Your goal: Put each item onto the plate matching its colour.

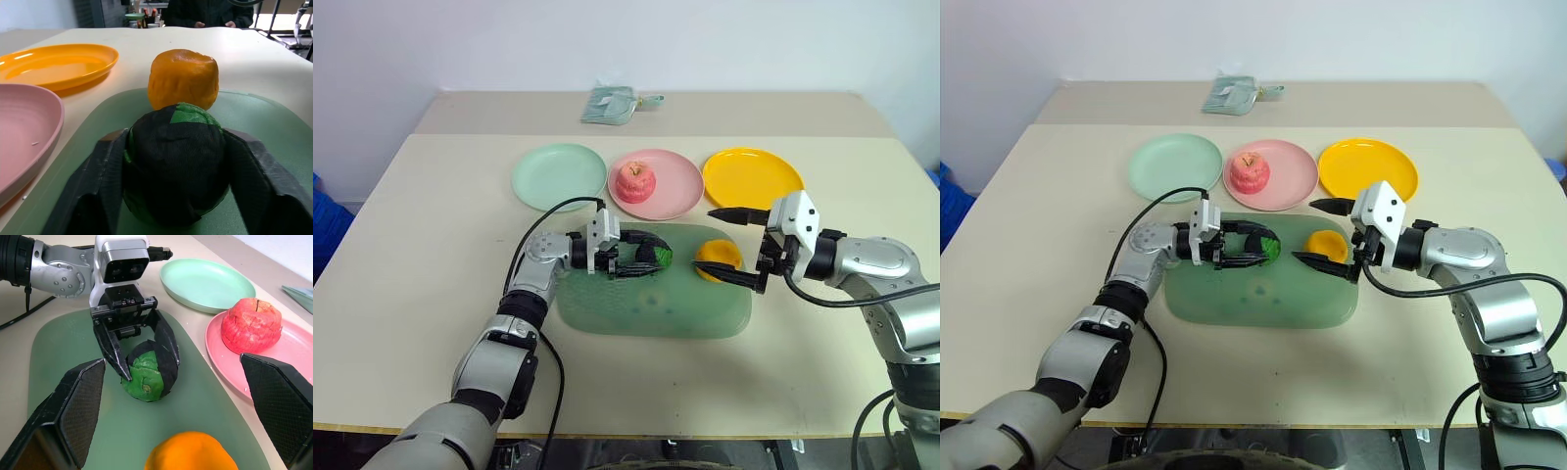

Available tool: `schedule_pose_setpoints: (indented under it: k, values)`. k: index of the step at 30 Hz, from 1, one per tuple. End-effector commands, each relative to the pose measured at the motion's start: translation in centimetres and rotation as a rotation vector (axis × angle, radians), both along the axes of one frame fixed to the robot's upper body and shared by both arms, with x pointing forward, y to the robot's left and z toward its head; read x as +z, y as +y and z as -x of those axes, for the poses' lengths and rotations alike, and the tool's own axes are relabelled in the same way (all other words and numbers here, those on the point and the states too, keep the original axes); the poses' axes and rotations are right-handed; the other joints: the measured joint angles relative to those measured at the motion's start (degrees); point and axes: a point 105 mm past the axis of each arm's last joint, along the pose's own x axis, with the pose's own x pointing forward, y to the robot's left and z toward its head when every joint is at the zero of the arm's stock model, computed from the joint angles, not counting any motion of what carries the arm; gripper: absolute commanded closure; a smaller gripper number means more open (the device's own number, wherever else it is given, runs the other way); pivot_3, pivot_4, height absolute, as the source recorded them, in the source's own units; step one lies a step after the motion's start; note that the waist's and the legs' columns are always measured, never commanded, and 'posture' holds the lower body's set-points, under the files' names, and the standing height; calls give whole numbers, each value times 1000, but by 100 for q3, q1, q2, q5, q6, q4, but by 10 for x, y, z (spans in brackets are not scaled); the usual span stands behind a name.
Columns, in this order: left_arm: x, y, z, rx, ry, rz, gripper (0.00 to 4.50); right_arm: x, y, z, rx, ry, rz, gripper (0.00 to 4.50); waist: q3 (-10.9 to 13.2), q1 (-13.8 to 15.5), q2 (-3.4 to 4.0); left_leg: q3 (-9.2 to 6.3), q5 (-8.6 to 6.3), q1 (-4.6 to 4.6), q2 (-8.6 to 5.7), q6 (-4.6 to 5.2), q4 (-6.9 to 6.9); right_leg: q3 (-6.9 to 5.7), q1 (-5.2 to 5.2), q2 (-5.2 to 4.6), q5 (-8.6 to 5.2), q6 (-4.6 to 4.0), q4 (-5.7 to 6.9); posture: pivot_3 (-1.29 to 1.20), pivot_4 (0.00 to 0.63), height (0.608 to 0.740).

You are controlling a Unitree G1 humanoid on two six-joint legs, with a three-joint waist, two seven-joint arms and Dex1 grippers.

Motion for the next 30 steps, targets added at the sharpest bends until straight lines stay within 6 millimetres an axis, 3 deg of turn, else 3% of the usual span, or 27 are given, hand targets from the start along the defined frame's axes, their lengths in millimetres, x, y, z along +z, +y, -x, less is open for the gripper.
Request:
schedule_pose_setpoints:
  k: [1,5,9,12,14,17,22,28,30]
  values:
    - [16,-4,-4,-2,-48,26,1315,10,-2,1,4,-48,-1,0,0,3,0,0,0,0,0,0,0,0,0,0,0,0,0,0,150,738]
    - [38,4,-17,80,-57,118,1315,13,-1,-1,-2,-60,-29,0,0,1,0,0,0,0,0,0,1,0,1,0,0,0,0,0,150,738]
    - [75,35,-43,285,-106,231,1315,19,1,-7,-30,-75,-65,0,1,-19,-2,0,0,-1,1,0,1,0,-2,0,0,0,1,0,150,738]
    - [104,73,-66,508,-154,330,1315,23,3,-25,-111,-118,-106,0,1,-29,-2,0,0,0,1,-1,-1,0,-3,1,0,1,2,0,150,738]
    - [112,101,-81,689,-169,361,1315,27,8,-34,-145,-141,-145,0,1,-26,-2,0,7,0,1,-11,0,0,-3,1,0,1,3,0,150,738]
    - [115,137,-97,920,-167,381,1315,29,21,-36,-118,-146,-168,0,1,-9,-2,0,19,0,0,-31,-2,0,-5,2,0,1,4,0,150,738]
    - [108,169,-107,1135,-165,337,1315,31,28,-38,-102,-150,-164,0,2,23,-3,1,18,-3,-7,-30,2,0,-3,0,2,3,1,0,150,738]
    - [99,172,-110,1200,-145,335,1315,35,37,-38,-87,-147,-190,0,1,1,-3,1,18,-4,-8,-30,2,2,-4,0,6,11,2,0,150,738]
    - [96,171,-111,1201,-138,328,788,34,38,-39,-90,-149,-185,0,1,-9,-3,2,18,-4,-8,-29,2,2,-4,0,6,11,2,0,150,738]
